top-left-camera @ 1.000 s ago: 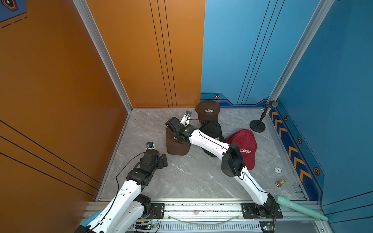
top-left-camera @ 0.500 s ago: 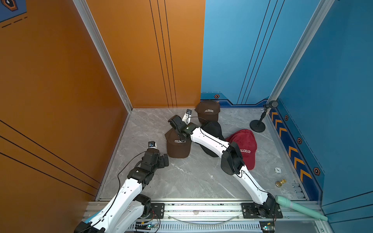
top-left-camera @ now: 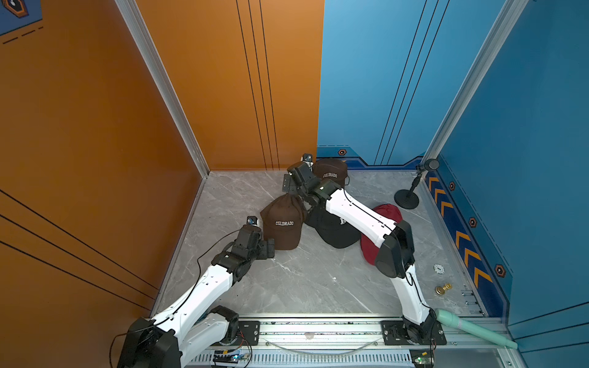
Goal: Stack the baseball caps by color
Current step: Place the baseball cap on the baseball cap.
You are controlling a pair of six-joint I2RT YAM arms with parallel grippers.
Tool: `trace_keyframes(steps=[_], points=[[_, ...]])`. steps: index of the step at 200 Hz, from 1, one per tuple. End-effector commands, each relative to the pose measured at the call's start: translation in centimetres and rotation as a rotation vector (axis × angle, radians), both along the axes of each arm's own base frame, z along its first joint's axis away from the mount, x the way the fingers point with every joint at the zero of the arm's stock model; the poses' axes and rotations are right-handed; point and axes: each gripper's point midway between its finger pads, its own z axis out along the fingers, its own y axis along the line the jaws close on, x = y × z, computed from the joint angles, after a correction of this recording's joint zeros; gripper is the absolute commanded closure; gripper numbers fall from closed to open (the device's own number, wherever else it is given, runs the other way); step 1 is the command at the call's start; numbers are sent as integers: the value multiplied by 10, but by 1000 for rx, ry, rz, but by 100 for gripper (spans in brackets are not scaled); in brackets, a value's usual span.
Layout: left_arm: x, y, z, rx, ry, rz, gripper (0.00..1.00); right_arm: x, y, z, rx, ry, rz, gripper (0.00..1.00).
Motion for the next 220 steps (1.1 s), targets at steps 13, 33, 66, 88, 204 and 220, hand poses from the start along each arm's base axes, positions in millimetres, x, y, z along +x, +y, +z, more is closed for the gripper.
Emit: trace_keyframes(steps=[13, 33, 66, 88, 204, 220], points=[[6, -14, 5, -2, -5, -49, 2, -6, 12, -5, 19, 36, 122, 0], [4, -15, 5, 3, -4, -49, 2, -4, 30, -23, 30, 80, 177, 0], [1, -14, 7, 7, -9, -46, 2, 4, 53, -48, 34, 128, 235, 6], [0, -14, 7, 8, -9, -46, 2, 8, 60, -62, 15, 146, 249, 8], [3, -20, -4, 5, 22, -67, 2, 11, 64, -107, -94, 178, 257, 26], [3, -20, -5, 2, 25, -68, 2, 11, 64, -111, -102, 181, 255, 26]])
